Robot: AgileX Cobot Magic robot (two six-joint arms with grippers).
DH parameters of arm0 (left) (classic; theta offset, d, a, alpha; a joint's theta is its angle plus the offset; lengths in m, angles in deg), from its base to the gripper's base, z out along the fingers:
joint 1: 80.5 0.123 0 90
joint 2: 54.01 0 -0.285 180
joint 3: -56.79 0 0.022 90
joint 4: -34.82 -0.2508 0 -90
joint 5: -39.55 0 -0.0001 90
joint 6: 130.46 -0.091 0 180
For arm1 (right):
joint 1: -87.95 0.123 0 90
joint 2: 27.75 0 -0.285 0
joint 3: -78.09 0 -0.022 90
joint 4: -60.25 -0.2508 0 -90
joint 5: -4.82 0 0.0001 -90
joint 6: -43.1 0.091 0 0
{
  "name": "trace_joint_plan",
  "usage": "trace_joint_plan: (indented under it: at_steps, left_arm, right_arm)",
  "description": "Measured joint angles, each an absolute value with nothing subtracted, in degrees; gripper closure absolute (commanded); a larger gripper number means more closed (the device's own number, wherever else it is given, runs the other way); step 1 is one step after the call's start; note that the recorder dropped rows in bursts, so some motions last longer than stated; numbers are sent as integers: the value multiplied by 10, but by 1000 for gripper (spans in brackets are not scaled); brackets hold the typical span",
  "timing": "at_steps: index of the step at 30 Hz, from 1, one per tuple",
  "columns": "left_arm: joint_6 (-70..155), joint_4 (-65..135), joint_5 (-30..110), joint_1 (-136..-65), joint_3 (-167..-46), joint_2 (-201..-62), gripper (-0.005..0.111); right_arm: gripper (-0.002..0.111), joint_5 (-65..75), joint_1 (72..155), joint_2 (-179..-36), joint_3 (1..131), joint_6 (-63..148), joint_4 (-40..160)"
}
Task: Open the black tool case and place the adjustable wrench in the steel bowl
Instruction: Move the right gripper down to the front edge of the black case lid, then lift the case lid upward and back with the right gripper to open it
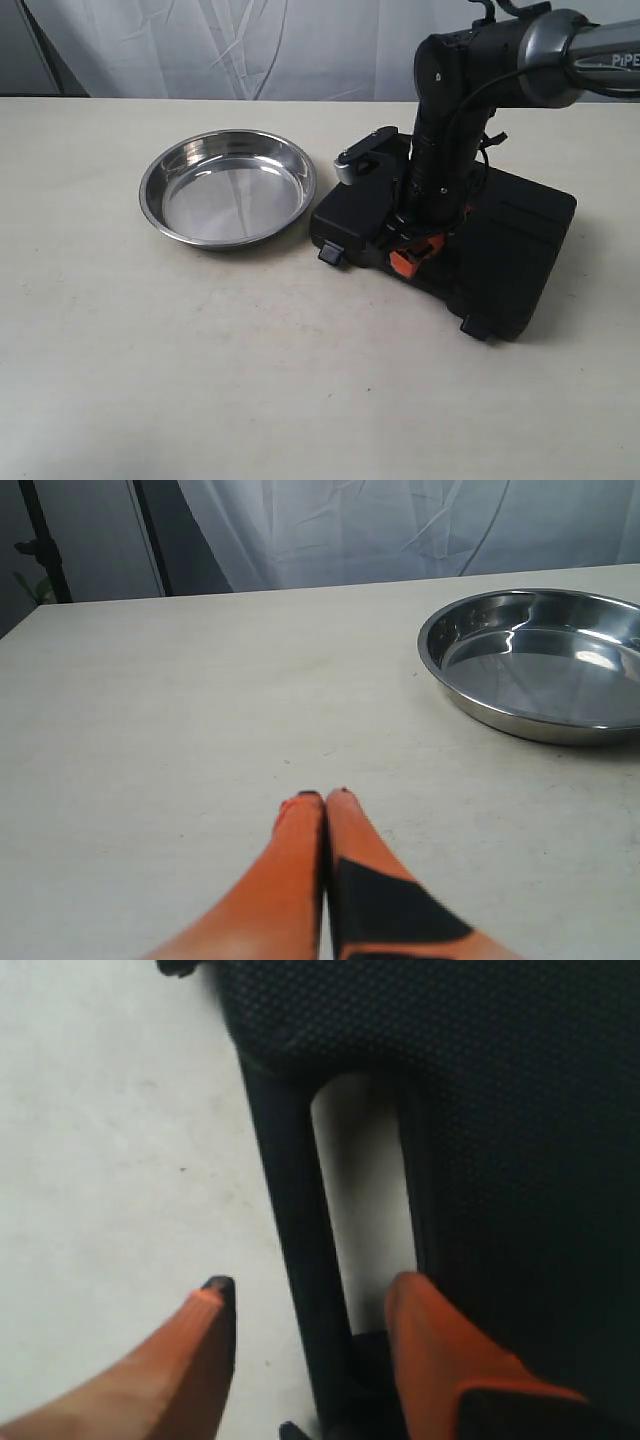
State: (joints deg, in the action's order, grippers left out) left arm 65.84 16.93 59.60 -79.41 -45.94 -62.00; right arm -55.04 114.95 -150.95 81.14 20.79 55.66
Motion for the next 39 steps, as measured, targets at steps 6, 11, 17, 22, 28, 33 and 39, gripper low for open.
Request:
trace_joint_plan:
  at_steps: [6,11,17,22,28,33,39]
  left_arm:
    - [658,169,596,-794,-459,-620,107]
    - [658,169,596,-794,-459,-620,107]
    - [658,169,596,-794,-459,-620,107]
    - [658,169,596,-794,-459,-620,107]
    - [658,169,596,-794,-459,-620,107]
    - [658,169,596,-794,-459,-620,107]
    - [658,169,596,-794,-459,-620,107]
  right_arm:
    - [61,-538,1150,-1531,814,219,563]
    - [73,-542,1150,-1545,814,220,557]
    - [108,-545,1150,-1545,814,215,557]
    - [109,-546,1150,-1538,814,211,555]
    - [109,-553,1150,-1494,814,211,552]
    - [109,-561,1150,-1448,814,211,563]
    - [109,-565,1150,-1393,814,223,621]
